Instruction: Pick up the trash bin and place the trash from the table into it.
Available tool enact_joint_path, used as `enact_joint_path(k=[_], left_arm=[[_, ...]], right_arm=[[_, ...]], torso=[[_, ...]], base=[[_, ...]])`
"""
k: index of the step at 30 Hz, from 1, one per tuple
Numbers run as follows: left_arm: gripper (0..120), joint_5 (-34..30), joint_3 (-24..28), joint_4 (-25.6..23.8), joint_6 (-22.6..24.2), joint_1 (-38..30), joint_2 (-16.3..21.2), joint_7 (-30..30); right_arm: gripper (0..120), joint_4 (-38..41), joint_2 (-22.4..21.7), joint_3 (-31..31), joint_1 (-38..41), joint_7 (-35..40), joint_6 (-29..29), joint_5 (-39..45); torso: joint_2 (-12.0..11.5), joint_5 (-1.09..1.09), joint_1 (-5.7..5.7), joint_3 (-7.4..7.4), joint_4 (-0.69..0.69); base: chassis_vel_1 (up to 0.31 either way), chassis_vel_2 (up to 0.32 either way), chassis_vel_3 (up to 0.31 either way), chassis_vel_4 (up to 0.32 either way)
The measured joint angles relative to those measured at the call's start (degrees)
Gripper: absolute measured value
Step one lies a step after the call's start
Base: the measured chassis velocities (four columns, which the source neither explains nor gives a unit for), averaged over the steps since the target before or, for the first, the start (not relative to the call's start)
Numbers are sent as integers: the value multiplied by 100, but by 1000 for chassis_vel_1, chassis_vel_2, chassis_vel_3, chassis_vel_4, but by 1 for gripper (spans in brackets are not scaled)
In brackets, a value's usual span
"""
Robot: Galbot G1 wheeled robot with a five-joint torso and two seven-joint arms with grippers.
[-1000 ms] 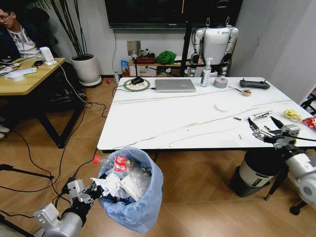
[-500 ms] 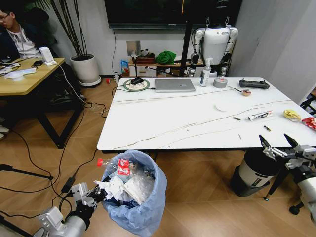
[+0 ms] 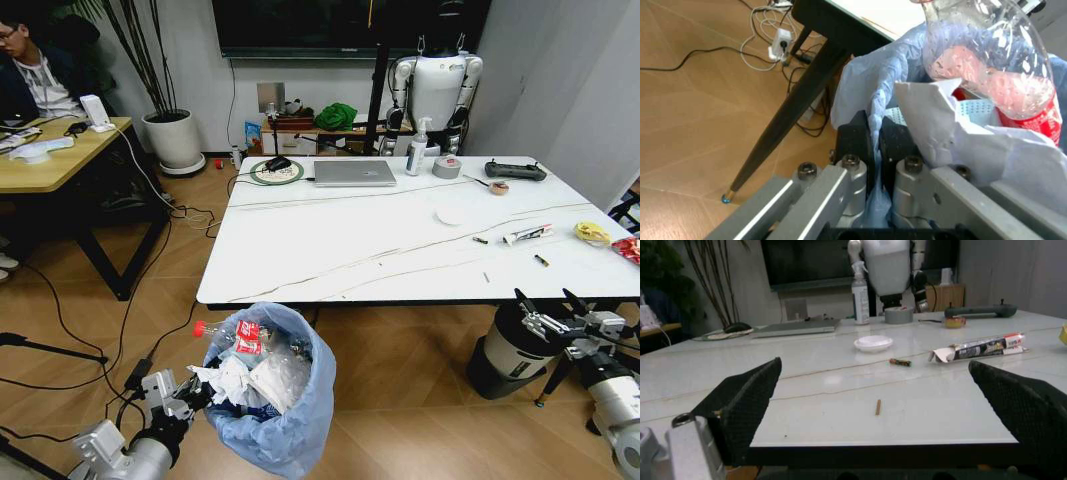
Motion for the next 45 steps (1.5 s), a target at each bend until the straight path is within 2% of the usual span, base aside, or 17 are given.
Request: enact_joint_path(k=[45], left_arm=[[0, 137, 17, -102, -7, 105, -40, 25]], right_arm=[[100, 19, -1, -25, 9, -95, 27, 96]], torso=[[0, 0, 0, 0, 0]], base=[[-52, -46, 51, 49]])
